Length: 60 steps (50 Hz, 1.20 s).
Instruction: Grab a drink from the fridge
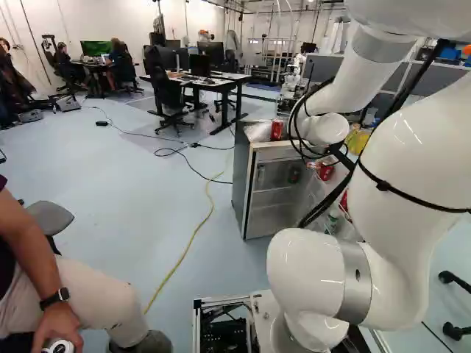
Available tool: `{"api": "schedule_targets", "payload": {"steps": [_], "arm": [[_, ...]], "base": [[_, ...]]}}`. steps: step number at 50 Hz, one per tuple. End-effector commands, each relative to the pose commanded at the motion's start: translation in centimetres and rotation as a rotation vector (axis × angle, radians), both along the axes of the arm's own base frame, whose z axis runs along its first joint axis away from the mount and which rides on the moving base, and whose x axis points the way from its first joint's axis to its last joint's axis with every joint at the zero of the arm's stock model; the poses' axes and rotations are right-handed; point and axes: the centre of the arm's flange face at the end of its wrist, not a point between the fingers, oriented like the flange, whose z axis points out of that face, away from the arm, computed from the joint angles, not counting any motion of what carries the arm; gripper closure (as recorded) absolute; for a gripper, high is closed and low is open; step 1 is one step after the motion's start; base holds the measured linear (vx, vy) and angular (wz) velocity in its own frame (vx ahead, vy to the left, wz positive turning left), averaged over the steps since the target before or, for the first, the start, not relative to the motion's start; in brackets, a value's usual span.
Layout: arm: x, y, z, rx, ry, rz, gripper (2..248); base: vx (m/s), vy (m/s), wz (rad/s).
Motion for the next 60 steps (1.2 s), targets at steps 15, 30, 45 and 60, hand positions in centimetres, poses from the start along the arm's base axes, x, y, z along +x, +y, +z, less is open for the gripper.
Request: {"api": "schedule_targets", "payload": {"steps": [15,30,45,60], "arm": [[-1.5,-2.0,0.9,0.073,0.03,-0.098,3],[-2.9,-3.8,1.8,0.153,0.053,-0.19,3],[-4.2,-5.5,2.8,0.238,0.066,-0.275,3],[-5.4,-7.2,3.7,0.329,0.075,-0.351,3]], "base": [[0.0,0.0,0.0],[0.0,0.0,0.0],[0.0,0.0,0.0],[0.0,0.0,0.0]]}}
